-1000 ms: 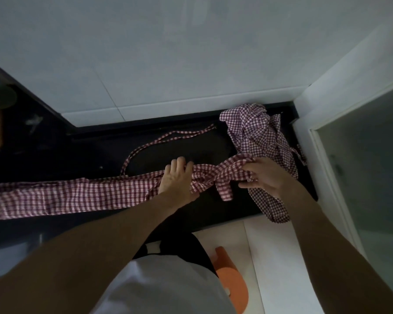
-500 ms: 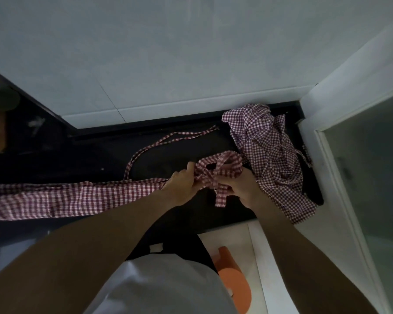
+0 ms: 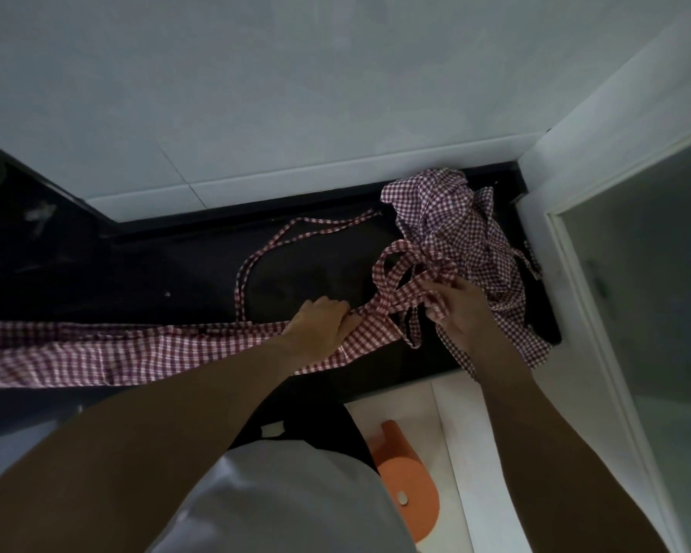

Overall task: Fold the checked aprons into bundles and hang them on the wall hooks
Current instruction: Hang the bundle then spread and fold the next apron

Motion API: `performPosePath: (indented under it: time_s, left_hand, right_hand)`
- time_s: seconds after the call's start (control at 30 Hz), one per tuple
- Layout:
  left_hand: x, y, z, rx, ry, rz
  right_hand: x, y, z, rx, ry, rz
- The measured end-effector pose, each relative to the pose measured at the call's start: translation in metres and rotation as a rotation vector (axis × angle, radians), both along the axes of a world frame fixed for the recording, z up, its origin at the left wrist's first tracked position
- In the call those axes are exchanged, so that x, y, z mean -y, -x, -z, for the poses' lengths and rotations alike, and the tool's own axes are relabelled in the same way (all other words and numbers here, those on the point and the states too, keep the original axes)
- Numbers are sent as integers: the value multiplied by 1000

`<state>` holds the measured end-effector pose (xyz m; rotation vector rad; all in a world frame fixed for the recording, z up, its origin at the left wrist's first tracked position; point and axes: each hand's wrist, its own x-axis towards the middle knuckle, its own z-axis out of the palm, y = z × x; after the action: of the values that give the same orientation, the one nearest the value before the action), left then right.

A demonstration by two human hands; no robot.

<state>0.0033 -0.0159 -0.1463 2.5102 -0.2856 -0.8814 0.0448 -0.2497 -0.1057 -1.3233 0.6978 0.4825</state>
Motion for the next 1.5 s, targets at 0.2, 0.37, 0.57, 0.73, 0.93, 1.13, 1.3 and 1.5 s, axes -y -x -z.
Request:
performPosePath:
  time_s: [0.2, 0.37, 0.57, 0.73, 0.93, 1.13, 1.3, 1.5]
  left_hand:
    - [15, 1, -6, -52, 43, 13]
    - [21, 2, -9, -112, 100, 20]
    - [9, -2, -11, -148, 303, -106]
    - [-2, -7, -30, -201, 361, -95]
    - [-19, -11, -38, -374, 300, -68]
    - [-55, 3, -24, -29, -101, 161]
    - [-86, 22, -27, 262, -19, 135]
    - [-144, 35, -28, 129, -405, 220]
  right_hand:
    - [4, -7, -13, 5, -211, -22]
    - [-7, -3, 1, 188, -290, 371]
    - [-48, 27, 10, -239, 304, -316]
    - [-63, 27, 20, -259, 132, -416]
    - [-81, 16, 33, -193, -248, 18]
    - [-73, 9, 42, -68, -127, 120]
    - [-71, 10, 54, -35, -19, 130]
    - [-81, 9, 69, -18, 170, 214]
